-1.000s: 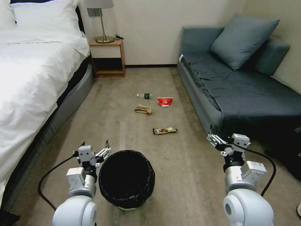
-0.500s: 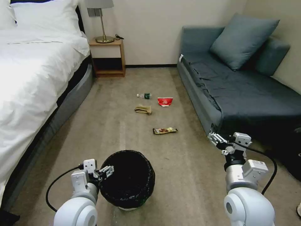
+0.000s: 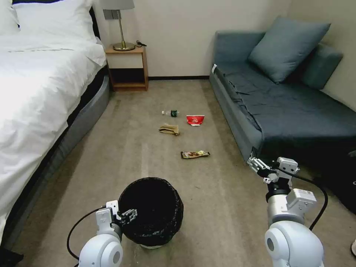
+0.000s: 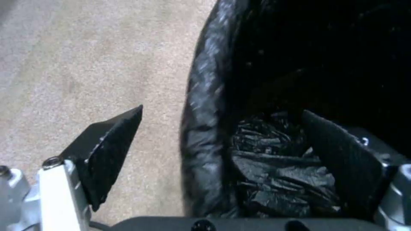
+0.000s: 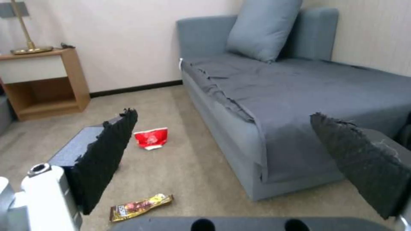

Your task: Pick up the trash bin, then pick up the garbage on the floor and place it into the trash bin.

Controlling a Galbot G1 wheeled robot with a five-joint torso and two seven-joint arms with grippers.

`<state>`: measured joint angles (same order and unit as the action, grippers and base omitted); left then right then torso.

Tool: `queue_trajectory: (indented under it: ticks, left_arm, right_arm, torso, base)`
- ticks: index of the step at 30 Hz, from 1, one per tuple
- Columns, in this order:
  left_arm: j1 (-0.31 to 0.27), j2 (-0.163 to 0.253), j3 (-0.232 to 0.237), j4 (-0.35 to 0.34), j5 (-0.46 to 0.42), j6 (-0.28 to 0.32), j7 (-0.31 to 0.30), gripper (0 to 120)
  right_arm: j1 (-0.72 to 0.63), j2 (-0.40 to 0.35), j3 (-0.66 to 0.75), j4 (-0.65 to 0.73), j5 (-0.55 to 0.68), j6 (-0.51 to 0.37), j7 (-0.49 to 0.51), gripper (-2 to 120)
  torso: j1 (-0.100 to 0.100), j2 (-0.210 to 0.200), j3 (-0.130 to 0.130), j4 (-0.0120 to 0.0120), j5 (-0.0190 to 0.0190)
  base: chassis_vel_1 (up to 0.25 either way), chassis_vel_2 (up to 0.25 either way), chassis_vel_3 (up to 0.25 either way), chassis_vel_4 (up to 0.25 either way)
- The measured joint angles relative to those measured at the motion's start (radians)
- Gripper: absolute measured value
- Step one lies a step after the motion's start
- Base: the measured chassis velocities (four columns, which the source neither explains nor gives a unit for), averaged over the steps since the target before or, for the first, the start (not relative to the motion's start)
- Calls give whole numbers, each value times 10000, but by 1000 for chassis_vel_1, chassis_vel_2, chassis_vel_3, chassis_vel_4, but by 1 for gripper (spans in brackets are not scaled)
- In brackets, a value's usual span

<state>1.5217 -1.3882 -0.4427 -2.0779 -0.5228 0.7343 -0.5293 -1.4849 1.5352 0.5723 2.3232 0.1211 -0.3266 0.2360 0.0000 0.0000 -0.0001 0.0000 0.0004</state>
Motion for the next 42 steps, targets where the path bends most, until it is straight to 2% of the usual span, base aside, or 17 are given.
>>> queue_trajectory:
  ticks: [3,5,9,10,13,16,19,21,23,25,27,32,36,39,40,42]
  left_arm:
    - [-70,9,16,116,-180,-45,-44,86]
    - [-74,8,23,128,-204,-47,-46,84]
    - [-66,8,52,140,-338,-52,-55,65]
    - [-66,8,52,140,-338,-52,-55,65]
    - [-25,2,78,63,-556,-52,-133,50]
    - [12,-9,89,-3,-724,-50,-226,43]
    - [77,-38,90,-123,-949,-26,-308,28]
    - [93,-51,82,-150,-1009,-19,-325,25]
    - [127,-82,71,-229,-1192,-4,-351,15]
    - [138,-92,51,-244,-1238,-4,-399,11]
    - [158,-143,-7,-303,-1388,11,-432,4]
    - [153,-242,-156,-489,-1489,93,-487,3]
    - [145,-287,-462,-1018,-1156,93,-547,2]
    - [163,-296,-752,-1681,-794,78,-439,2]
    - [163,-296,-752,-1681,-794,78,-439,2]
    - [162,-306,-936,-2018,-539,69,-364,2]
  right_arm:
    - [17,20,6,-43,-18,38,35,100]
    - [25,23,8,-60,-23,55,48,100]
    - [38,25,17,-99,-48,111,90,100]
    - [38,25,17,-99,-48,111,90,100]
    - [41,10,37,-103,-54,147,103,100]
    - [34,-10,60,-101,-54,168,108,100]
    - [4,-46,97,-56,-46,195,116,100]
    - [-8,-55,102,-41,-43,199,119,100]
    - [-35,-72,100,-1,-21,201,122,100]
    - [-41,-81,95,16,-1,201,129,100]
    - [-49,-110,85,40,76,201,163,100]
    - [-66,-183,92,71,185,225,234,100]
    - [-56,-224,102,104,401,300,346,100]
    - [-65,-267,107,113,733,501,453,100]
    - [-65,-267,107,113,733,501,453,100]
    - [-119,-313,103,107,975,920,468,100]
  torso:
    - [0,1,0,0,4]
    - [0,1,-1,1,3]
    - [0,1,-1,1,2]
    - [0,1,-1,1,2]
    - [0,1,-1,0,-1]
    - [0,1,0,1,-3]
    - [0,1,0,0,-6]
    - [0,1,0,0,-7]
    - [0,-1,1,-1,-7]
    - [0,-1,1,-2,-7]
    - [0,-1,1,1,-8]
    - [0,-2,2,-2,-13]
    - [0,-2,2,-1,-4]
    - [0,-2,2,-1,-4]
    - [0,-2,2,-1,-4]
    - [0,-2,2,-1,-4]
  base:
    - [0,0,0,0]
    - [0,0,0,0]
    - [0,0,0,0]
    - [0,0,0,0]
    - [0,0,0,0]
    - [0,0,0,0]
    - [0,0,0,0]
    - [0,0,0,0]
    - [0,0,0,0]
    - [0,0,0,0]
    - [0,0,0,0]
    - [0,0,0,0]
    - [0,0,0,0]
    - [0,0,0,0]
    - [0,0,0,0]
    - [0,0,0,0]
